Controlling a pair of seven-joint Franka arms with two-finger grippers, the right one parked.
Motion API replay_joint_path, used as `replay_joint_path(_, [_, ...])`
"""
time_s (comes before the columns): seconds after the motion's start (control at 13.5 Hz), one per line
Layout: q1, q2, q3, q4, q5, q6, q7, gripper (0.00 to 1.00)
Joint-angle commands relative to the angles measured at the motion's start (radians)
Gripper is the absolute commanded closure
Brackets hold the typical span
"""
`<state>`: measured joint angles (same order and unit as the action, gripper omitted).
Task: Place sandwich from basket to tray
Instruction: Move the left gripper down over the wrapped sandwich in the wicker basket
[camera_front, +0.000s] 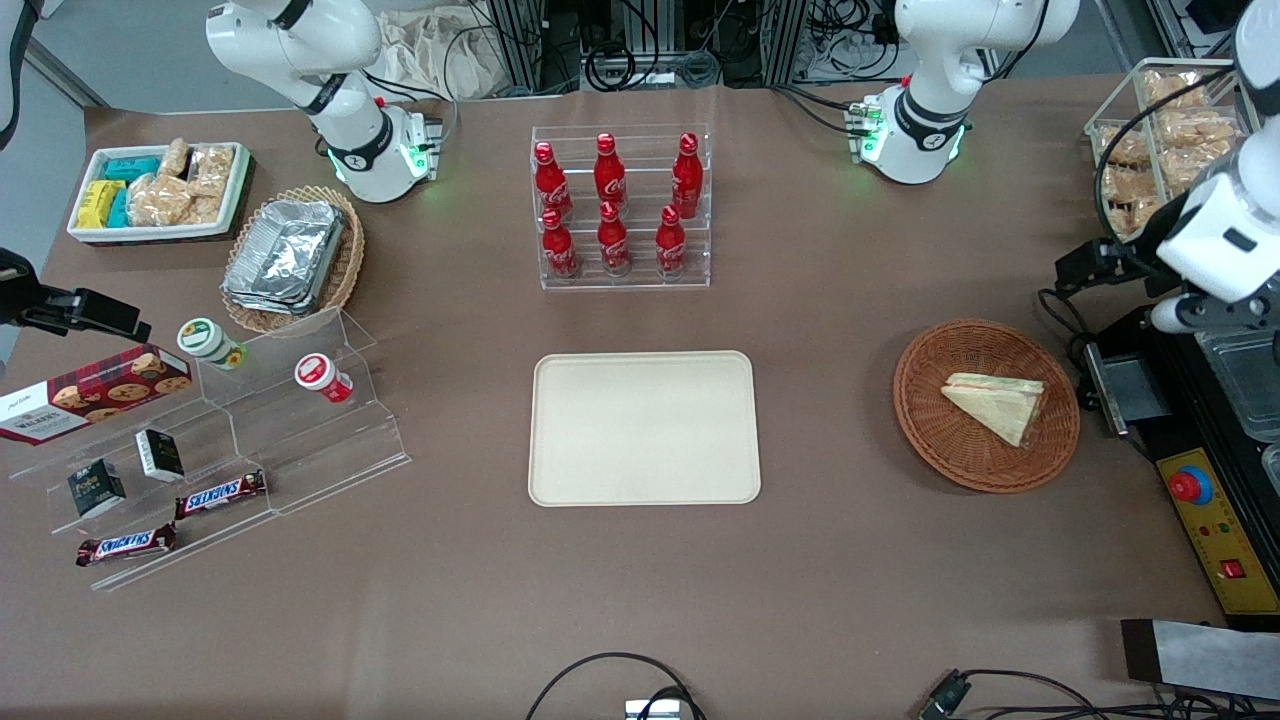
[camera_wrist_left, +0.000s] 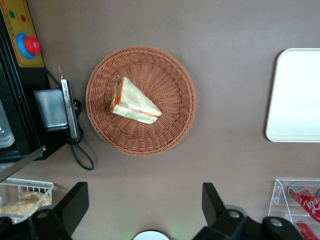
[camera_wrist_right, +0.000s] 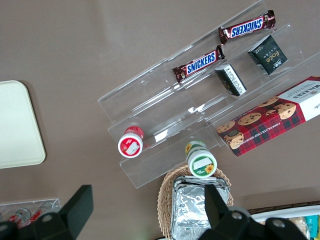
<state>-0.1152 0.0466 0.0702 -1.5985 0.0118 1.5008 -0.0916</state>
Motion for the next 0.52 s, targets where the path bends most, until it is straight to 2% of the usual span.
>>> replay_joint_path(0.0, [0.025, 0.032, 0.0, -0.075, 0.016, 0.077, -0.122, 0.0])
replay_joint_path(0.22, [0.06, 0.006, 0.0, -0.248, 0.039, 0.267, -0.236, 0.0])
replay_joint_path(0.44, [0.127, -0.04, 0.0, -0.443, 0.03, 0.486, -0.247, 0.0])
